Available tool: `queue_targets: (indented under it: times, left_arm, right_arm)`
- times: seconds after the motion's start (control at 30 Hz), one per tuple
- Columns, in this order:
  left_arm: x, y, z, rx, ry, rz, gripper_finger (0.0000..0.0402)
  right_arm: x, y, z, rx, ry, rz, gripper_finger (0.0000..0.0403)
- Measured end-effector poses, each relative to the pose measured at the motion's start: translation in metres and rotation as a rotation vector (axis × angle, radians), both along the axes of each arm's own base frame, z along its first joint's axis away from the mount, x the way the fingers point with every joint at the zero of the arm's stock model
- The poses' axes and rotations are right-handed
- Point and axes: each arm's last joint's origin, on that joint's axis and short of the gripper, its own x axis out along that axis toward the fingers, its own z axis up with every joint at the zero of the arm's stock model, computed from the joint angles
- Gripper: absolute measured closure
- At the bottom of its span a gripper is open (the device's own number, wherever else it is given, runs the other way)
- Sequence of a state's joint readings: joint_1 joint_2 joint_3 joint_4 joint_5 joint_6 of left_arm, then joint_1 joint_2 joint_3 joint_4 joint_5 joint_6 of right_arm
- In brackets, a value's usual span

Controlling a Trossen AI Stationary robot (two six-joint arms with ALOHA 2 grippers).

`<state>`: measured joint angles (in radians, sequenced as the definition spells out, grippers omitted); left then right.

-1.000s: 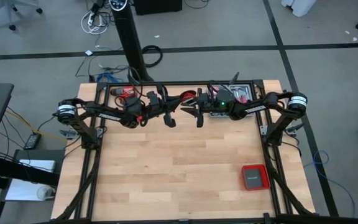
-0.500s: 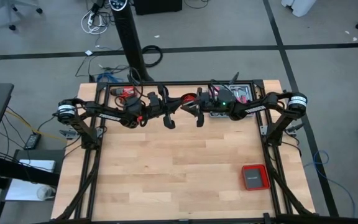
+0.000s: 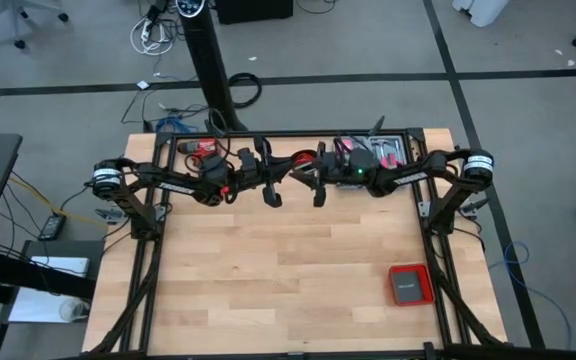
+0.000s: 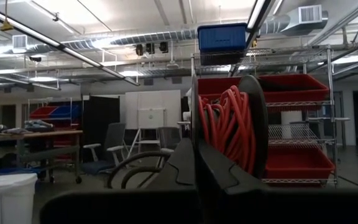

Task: Coil cords
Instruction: Coil the red wire on the black spool

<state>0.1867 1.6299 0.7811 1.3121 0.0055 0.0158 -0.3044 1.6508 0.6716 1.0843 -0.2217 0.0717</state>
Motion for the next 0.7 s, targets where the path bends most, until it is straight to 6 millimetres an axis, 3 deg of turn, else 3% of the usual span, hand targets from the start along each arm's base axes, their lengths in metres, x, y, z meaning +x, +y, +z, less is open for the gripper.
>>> queue_targets:
  times: [0.37, 0.7]
  left_arm:
    - [0.0003, -0.0011, -0.0002, -0.002, 0.002, -0.004, 0.0401]
    - [0.0006, -0.0025, -0.0002, -0.002, 0.002, -0.008, 0.0401]
  right_arm:
    - [0.0015, 0.0046, 0.0015, -0.045, -0.011, -0.066, 0.0306]
    - [0.0015, 0.0045, 0.0013, -0.044, -0.01, -0.066, 0.0339]
